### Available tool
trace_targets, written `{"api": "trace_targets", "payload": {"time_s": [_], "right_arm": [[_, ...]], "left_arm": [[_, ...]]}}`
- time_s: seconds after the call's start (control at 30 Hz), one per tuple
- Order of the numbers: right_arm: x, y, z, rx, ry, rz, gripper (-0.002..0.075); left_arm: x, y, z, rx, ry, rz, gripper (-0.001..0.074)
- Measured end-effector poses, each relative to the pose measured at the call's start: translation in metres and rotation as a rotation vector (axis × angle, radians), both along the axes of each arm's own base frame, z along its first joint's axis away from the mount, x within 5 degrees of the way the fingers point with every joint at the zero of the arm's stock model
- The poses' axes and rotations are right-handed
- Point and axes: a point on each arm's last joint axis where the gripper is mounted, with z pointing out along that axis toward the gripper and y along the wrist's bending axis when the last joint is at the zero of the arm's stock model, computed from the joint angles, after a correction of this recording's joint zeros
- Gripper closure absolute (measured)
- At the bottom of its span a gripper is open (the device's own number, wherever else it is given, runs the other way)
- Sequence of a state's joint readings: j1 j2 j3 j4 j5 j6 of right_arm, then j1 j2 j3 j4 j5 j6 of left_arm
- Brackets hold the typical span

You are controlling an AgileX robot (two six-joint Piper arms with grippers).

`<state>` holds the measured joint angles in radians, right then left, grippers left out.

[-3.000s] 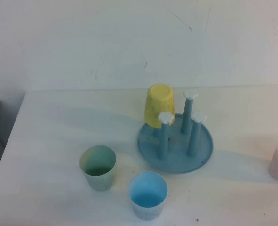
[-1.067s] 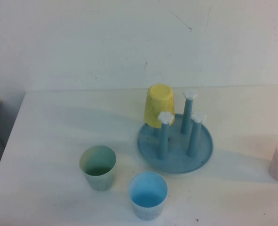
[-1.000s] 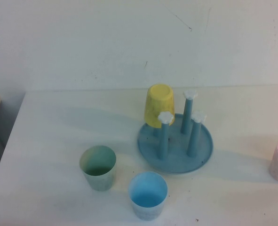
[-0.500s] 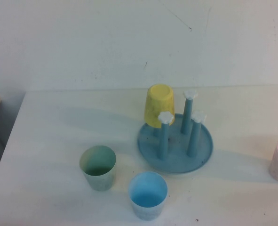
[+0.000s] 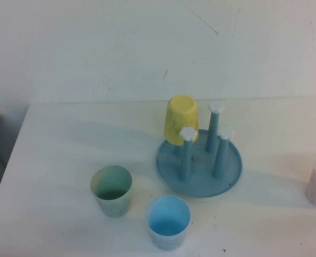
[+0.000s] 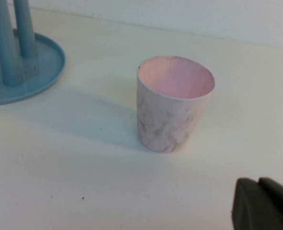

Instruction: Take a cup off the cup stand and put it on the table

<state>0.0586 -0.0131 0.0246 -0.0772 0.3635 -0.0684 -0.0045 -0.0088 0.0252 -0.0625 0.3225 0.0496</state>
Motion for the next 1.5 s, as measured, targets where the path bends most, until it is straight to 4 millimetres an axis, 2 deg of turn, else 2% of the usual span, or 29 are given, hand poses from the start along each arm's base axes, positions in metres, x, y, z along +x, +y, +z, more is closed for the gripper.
{"api": "trace_targets", "payload": {"time_s": [0.93, 1.0, 1.07, 1.2, 1.3, 1.37, 1.5], "right_arm": [[0.0, 0.0, 0.0, -0.002, 0.0, 0.0, 0.0729], [0.0, 0.0, 0.0, -0.002, 0.0, 0.0, 0.0729], [0.0, 0.0, 0.0, -0.002, 0.0, 0.0, 0.0729], [0.0, 0.0, 0.0, -0.002, 0.0, 0.0, 0.0729], [0.0, 0.0, 0.0, -0.002, 0.0, 0.0, 0.0729], [0.0, 0.0, 0.0, -0.002, 0.0, 0.0, 0.0729], [0.0, 0.0, 0.0, -0.002, 0.0, 0.0, 0.0729]], "left_arm": [[0.0, -0.001, 0.0, -0.037, 0.0, -0.003, 0.0738], [0.0, -0.003, 0.001, -0.105, -0.008, -0.006, 0.0738], [0.001, -0.007, 0.003, -0.255, -0.029, -0.005, 0.0738], [0.002, -0.012, 0.016, -0.789, -0.11, 0.03, 0.0738], [0.003, -0.009, 0.024, -1.055, -0.179, 0.07, 0.0738], [0.003, -0.005, 0.027, -1.106, -0.221, 0.094, 0.0738], [0.004, -0.004, 0.028, -1.073, -0.244, 0.097, 0.0738]]}}
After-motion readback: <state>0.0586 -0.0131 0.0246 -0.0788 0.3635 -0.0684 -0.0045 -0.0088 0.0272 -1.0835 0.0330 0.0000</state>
